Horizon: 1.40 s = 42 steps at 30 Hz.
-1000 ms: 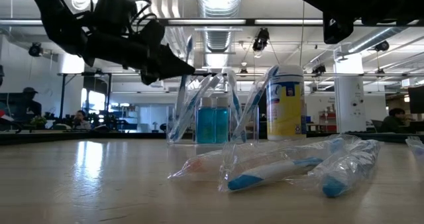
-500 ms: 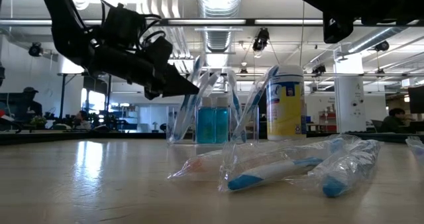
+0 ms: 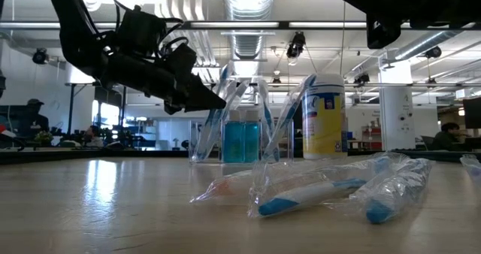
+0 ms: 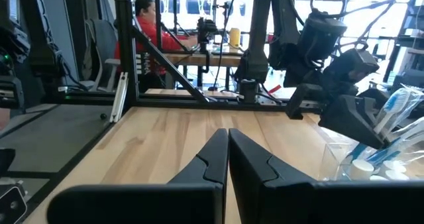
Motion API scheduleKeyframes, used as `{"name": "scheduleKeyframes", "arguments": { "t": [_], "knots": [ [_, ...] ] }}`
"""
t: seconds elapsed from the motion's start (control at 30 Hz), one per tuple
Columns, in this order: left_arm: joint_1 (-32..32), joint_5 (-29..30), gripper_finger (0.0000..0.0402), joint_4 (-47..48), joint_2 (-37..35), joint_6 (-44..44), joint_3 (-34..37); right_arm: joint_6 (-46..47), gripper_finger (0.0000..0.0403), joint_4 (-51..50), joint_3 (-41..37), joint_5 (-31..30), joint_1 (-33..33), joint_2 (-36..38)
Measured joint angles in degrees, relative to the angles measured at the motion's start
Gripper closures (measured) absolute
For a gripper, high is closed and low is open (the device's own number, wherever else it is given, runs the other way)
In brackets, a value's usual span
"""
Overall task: Pick & Place toothbrushing station
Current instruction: Put the blue toothbrush into the transparent organizer, then put the orange toothbrush into the transparent organizer
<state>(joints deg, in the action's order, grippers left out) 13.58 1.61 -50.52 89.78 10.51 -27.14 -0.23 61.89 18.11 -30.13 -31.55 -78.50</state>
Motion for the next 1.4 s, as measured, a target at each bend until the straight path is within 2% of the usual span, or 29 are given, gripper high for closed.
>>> {"name": "scheduleKeyframes", "arguments": {
  "t": [0.17, 0.3, 0.63, 0.8, 1.13, 1.4],
  "knots": [
    [-0.04, -0.96, 0.0358, -0.35, 0.0, -1.76, 0.0, 0.0, 0.0394, -0.07, -0.01, 0.02, 0.0, 0.0],
    [-0.02, -1.85, 0.0342, -1.23, -0.02, -1.84, 0.0, 0.0, 0.0394, -0.15, -0.02, 0.01, 0.0, 0.0],
    [-0.02, -2.65, 0.0232, -1.31, -0.29, -1.78, -0.02, 0.09, 0.0394, -0.39, -0.02, 0.02, -0.02, 0.0],
    [0.0, -5.18, 0.0197, -1.18, -4.73, -2.6, -0.04, 0.24, 0.0394, -0.44, -0.02, 0.02, -0.02, 0.0],
    [-0.68, -17.84, 0.0191, 0.88, -19.47, -1.66, 0.0, 0.23, 0.0394, -1.42, -0.02, 0.02, -0.02, 0.0],
    [-4.39, -18.36, 0.0197, 4.08, -24.05, 0.62, 0.04, 0.22, 0.0394, -1.44, -0.01, 0.02, 0.0, 0.0]
  ]
}}
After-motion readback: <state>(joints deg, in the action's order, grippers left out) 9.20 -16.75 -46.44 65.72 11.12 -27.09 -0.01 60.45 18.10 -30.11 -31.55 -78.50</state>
